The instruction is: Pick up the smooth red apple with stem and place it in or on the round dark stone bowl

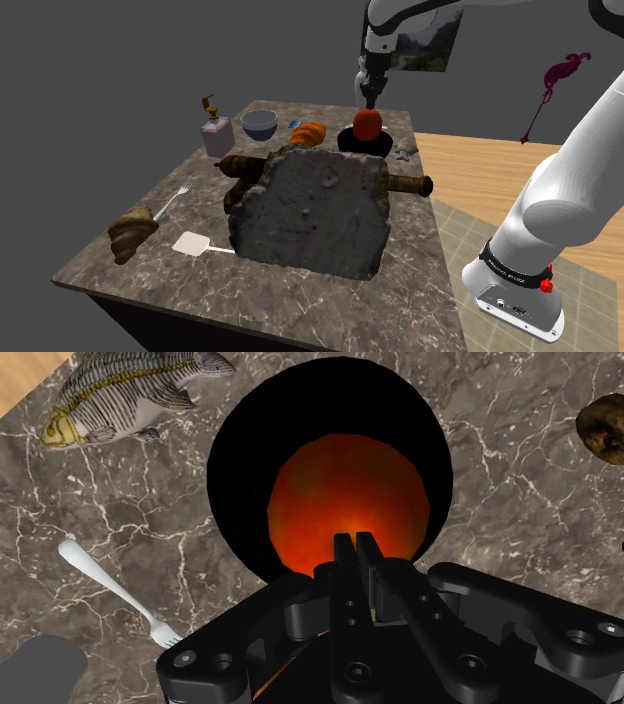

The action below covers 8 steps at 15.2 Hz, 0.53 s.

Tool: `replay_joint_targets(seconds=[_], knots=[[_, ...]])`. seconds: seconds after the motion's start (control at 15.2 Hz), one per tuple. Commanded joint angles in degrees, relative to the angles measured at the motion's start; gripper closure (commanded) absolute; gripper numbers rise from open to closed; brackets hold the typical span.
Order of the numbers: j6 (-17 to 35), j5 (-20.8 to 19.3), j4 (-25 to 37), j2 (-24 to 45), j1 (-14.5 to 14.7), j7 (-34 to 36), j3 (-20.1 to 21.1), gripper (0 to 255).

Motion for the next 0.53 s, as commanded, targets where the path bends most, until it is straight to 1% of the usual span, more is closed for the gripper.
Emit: replay_joint_targets(seconds=[0.0,0.07,0.4,0.46], knots=[[0.0,0.0,0.0,0.0,0.0,0.0,0.0,255],[0.0,0.0,0.0,0.0,0.0,0.0,0.0,0],[0.0,0.0,0.0,0.0,0.0,0.0,0.0,0],[-1.9,-0.1,1.7,-0.2,0.0,0.1,0.0,0]])
